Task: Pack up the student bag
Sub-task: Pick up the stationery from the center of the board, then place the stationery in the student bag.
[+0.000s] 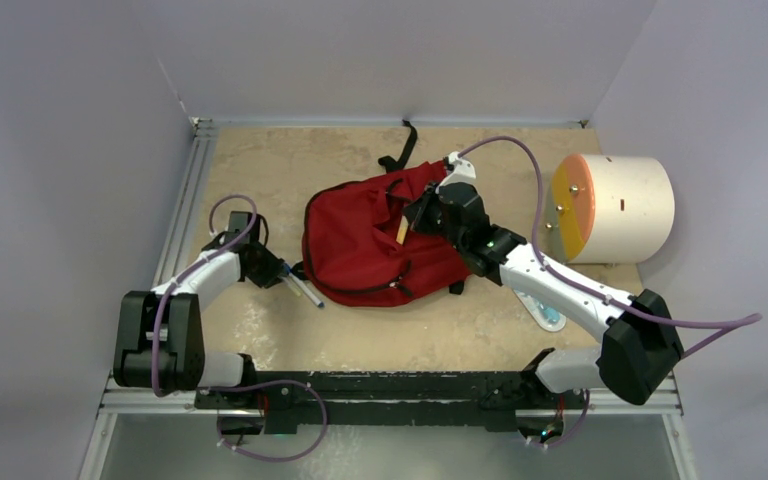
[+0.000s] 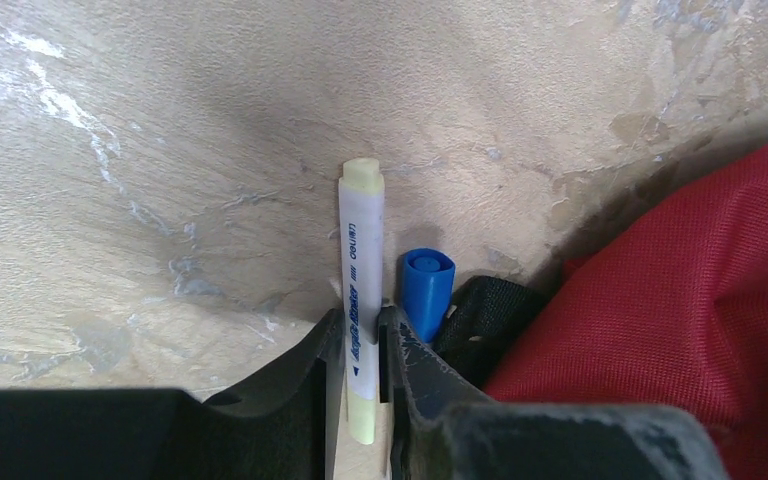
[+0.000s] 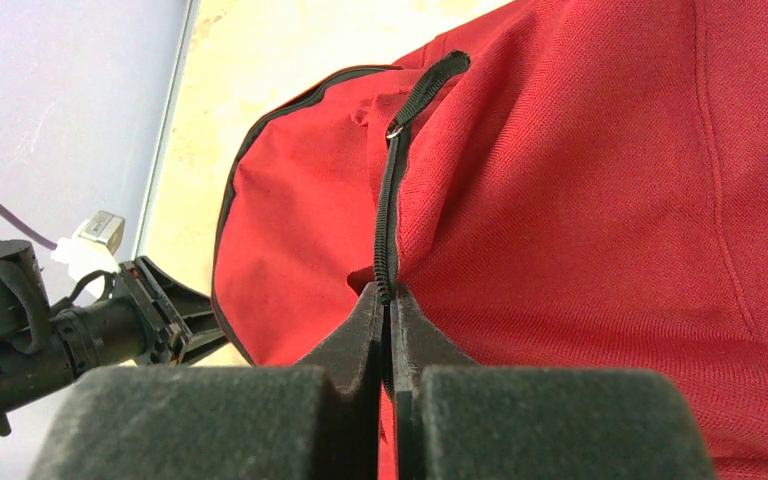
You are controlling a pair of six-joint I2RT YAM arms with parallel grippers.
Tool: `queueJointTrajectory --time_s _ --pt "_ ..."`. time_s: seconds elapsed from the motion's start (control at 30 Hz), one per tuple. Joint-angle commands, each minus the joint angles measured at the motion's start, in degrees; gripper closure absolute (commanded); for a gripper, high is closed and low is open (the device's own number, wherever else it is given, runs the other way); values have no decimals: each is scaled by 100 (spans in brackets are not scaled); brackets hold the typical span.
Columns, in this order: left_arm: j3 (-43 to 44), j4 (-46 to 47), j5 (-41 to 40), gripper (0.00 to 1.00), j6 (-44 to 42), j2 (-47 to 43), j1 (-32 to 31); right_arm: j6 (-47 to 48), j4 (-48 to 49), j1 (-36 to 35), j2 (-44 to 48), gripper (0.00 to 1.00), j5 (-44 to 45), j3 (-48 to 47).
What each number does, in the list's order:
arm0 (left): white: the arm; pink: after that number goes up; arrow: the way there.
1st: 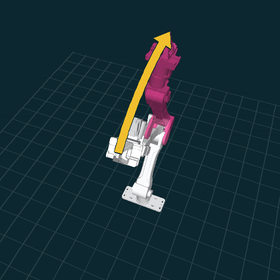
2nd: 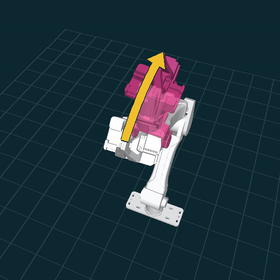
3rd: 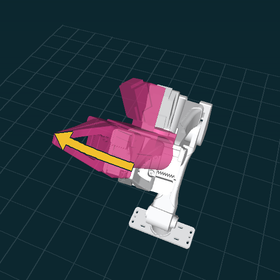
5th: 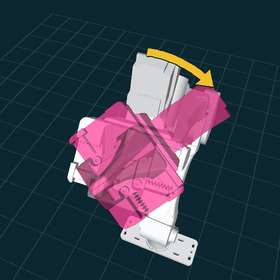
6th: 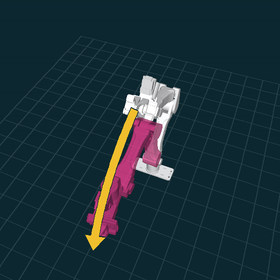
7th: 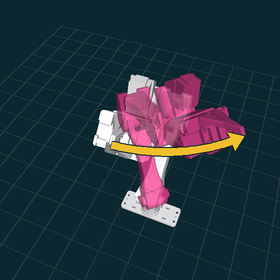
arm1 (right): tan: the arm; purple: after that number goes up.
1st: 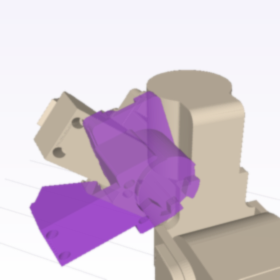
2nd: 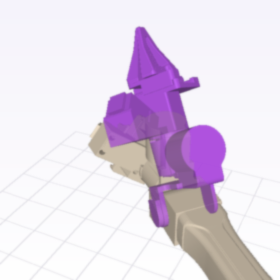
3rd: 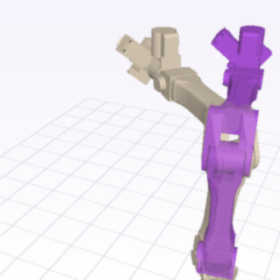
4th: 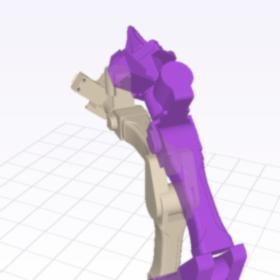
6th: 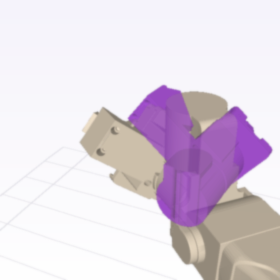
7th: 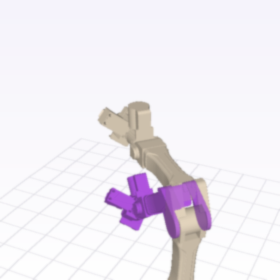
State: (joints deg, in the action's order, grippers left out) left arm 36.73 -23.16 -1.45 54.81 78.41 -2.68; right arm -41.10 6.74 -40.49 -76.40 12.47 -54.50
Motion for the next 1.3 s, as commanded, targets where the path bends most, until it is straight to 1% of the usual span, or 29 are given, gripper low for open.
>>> queueJointTrajectory --time_s 0.0,0.13,0.23,0.57,0.63,0.73,0.8,0.83,0.9,0.97,1.03,1.13,1.27 --pt "-263 -132 9 84 -110 92 13 -13 363 -35 317 100 107 -60" --pt "-274 -278 27 88 -114 -33 13 -26 372 -34 315 100 115 -45" --pt "-216 -517 6 89 -119 -133 13 -21 376 -30 318 100 115 -30" --pt "339 -1232 -70 89 -340 -1191 13 -41 428 -37 308 100 60 -25" --pt "433 -1201 170 91 -542 -1339 4 -59 436 -38 286 100 33 -30" --pt "545 -932 1017 92 -622 -1581 -37 -99 484 -32 329 100 45 10" --pt "631 -567 1493 93 -527 -1647 -167 -108 592 -35 366 100 35 56" --pt "705 -374 1622 92 -474 -1628 -280 -116 628 -31 375 100 28 69" --pt "959 -71 1625 92 -309 -1461 -633 -117 652 -32 346 100 -9 56" --pt "1322 157 1496 92 -155 -1142 -1031 -122 653 -37 310 100 -53 44" --pt "1662 431 1565 92 16 -748 -1311 -136 657 -33 280 100 -91 44" --pt "2036 1119 1718 92 316 -209 -1646 -142 653 -37 274 100 -96 40" --pt "2604 1523 1614 92 399 385 -1970 -132 673 -36 331 100 -81 66"
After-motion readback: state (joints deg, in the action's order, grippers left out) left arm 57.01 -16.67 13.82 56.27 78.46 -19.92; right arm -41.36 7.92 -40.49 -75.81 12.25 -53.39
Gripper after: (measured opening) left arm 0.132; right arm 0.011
